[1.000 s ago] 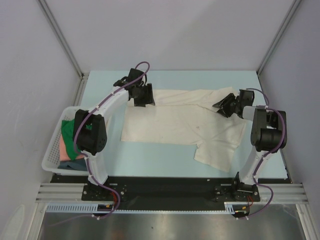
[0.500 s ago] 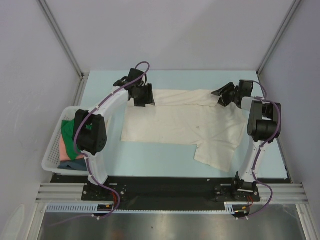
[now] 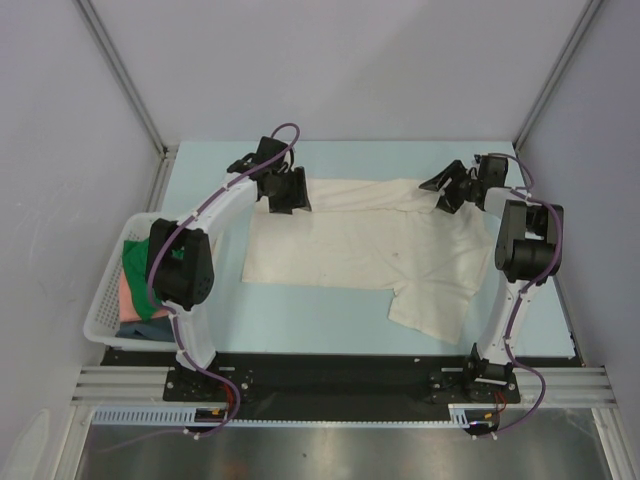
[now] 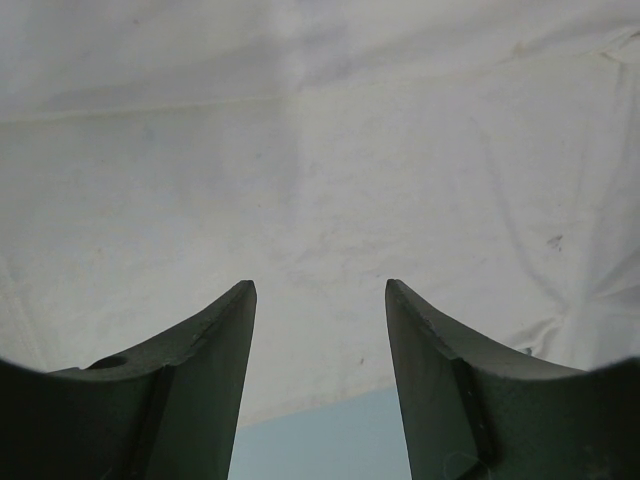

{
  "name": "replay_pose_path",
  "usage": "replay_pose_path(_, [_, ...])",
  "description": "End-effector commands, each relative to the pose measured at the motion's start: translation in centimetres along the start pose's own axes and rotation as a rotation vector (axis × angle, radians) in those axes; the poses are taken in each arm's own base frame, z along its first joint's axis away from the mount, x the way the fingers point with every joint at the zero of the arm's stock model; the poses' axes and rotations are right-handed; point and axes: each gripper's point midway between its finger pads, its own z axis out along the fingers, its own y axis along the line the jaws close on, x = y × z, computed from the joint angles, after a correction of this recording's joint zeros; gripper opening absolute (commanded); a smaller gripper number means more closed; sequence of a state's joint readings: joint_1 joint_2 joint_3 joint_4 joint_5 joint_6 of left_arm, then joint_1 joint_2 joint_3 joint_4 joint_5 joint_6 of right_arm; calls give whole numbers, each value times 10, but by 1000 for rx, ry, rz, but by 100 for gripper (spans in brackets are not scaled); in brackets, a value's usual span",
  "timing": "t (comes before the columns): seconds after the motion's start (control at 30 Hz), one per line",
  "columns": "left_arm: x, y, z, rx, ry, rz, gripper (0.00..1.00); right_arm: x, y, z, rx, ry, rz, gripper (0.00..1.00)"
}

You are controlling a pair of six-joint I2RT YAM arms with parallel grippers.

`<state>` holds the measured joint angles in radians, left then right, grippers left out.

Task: Fold and stack the t-shirts
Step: Fold the tshirt

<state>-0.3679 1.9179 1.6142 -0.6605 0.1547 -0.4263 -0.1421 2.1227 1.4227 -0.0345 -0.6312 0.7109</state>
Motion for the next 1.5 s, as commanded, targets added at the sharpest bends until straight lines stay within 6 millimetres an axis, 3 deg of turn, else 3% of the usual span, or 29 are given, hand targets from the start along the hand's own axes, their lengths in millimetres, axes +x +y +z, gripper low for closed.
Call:
replay_pose_path(0.0, [-8,-6,0,30,-14,8,60,6,2,1,-41,38,-56,68])
replay_pose_path(0.2, [-7,-4,1,25,-12,14,60,20,5,2,-15,59,-15,56])
replay_pose_path(0.23, [-8,-4,1,27,-16,13,60,22,4,2,-17,58,6,45])
replay_pose_path(0.43, [-6,-1,2,35,-22,-2,60,28,15,-6,-39,16,278,9])
replay_pose_path(0.57, [-1,2,4,40,-20,-17,60,38,13,-16,38,6,439,4])
replay_pose_path(0.7, [0,3,2,51,-26,-26,60,29,20,-25,49,-51,525,4])
replay_pose_path(0.83, [2,7,0,50,-31,-30,60,33,18,-31,106,-54,640,4])
replay_pose_path(1.0, [5,14,-1,47,-31,-38,60,65,1,-34,237,-19,788,9])
replay_pose_path(1.2, [11,17,1,50,-18,-41,60,98,-4,-27,312,4,811,12])
replay_pose_path(1.33, [12,17,3,55,-12,-37,60,104,-10,-34,369,-50,858,15])
replay_pose_path(1.4, [13,17,3,58,-11,-34,60,115,-6,-40,396,-65,859,17])
replay_pose_path(1.47, [13,17,5,59,-9,-34,60,121,-7,-47,413,-68,848,28])
